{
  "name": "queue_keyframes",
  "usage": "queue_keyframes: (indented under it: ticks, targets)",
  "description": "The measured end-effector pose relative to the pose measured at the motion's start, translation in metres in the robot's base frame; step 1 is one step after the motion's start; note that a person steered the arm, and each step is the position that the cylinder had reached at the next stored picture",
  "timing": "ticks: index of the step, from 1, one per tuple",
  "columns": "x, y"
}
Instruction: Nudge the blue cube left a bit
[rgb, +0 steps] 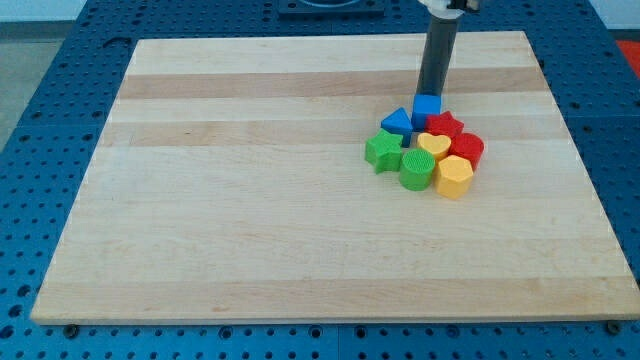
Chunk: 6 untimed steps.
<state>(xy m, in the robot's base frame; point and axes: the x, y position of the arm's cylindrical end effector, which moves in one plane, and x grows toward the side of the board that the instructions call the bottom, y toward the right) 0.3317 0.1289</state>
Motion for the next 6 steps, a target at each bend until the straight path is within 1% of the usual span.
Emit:
queue_keyframes:
  ticks: [1, 4, 6]
  targets:
    - [0.000, 0.015]
    - [0.005, 0.034]
    - [0.029, 0.033]
